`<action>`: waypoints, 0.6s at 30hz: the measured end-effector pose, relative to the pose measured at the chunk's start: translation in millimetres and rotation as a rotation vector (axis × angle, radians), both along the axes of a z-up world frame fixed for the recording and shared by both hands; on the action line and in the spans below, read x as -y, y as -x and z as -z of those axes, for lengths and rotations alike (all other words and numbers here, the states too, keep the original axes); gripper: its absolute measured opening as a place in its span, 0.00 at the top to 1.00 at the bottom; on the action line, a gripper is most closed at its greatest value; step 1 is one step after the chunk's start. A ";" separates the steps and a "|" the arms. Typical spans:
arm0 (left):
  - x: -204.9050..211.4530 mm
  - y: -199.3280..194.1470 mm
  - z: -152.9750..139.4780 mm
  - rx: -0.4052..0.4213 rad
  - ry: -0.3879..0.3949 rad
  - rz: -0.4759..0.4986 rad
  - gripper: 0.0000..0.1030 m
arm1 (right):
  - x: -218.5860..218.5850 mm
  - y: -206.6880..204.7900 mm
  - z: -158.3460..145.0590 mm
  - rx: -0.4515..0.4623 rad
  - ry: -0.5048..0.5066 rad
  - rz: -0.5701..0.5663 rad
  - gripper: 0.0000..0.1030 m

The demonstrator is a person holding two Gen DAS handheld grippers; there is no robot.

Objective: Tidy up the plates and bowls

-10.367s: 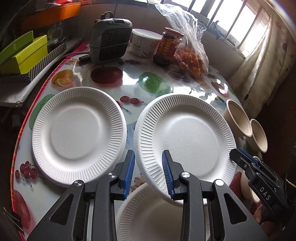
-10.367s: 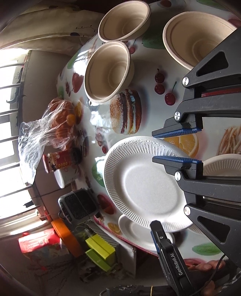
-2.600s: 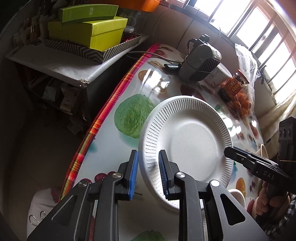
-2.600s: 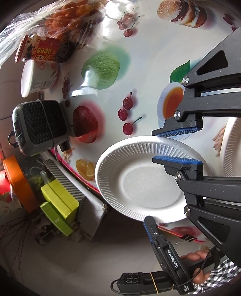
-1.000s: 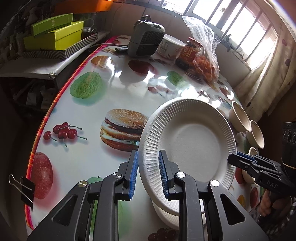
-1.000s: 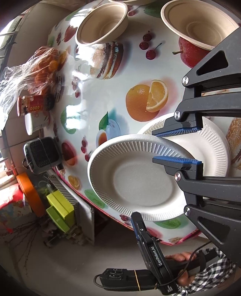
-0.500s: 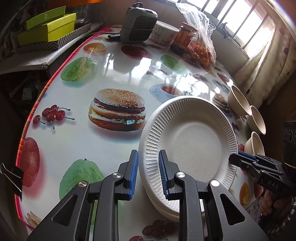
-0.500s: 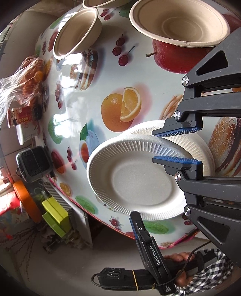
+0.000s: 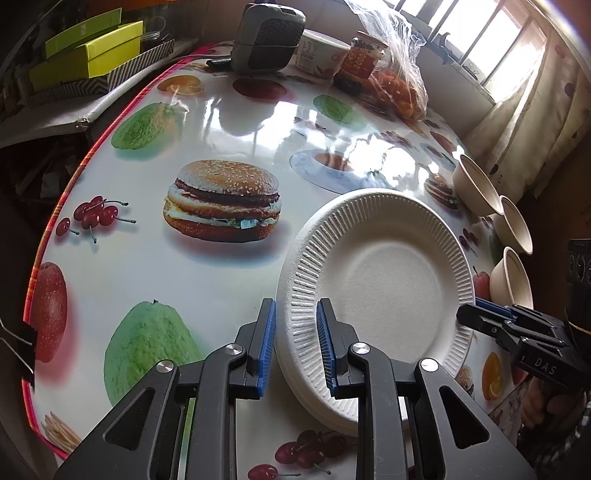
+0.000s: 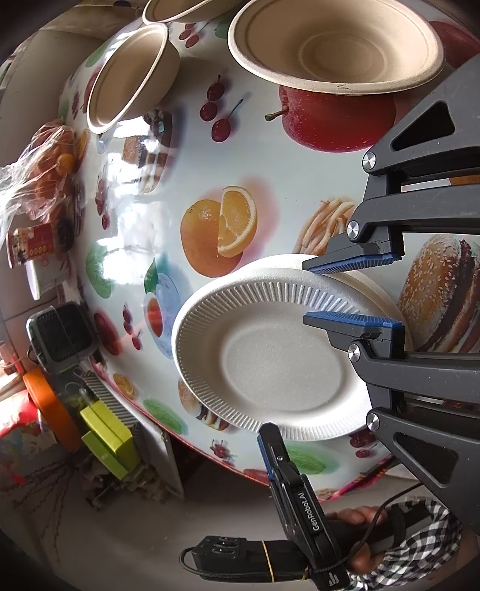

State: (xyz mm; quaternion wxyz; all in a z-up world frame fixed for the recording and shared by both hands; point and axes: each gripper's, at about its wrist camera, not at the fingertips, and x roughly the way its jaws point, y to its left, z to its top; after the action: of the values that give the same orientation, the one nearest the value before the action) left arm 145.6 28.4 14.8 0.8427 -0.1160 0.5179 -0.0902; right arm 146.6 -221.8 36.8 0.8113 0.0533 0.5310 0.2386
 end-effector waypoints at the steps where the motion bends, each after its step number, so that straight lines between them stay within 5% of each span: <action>1: 0.8 0.0 -0.1 0.002 -0.005 0.002 0.77 | 0.6 0.4 0.0 0.001 0.000 0.000 0.80; 18: 1.8 -1.0 -0.3 0.003 -0.008 0.003 0.77 | 1.8 0.0 1.4 0.006 0.012 -0.002 0.79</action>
State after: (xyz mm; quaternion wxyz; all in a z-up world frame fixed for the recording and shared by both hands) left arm 146.6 26.6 15.1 0.8438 -0.1119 0.5171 -0.0895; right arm 146.6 -223.7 35.4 0.8131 0.0469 0.5299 0.2363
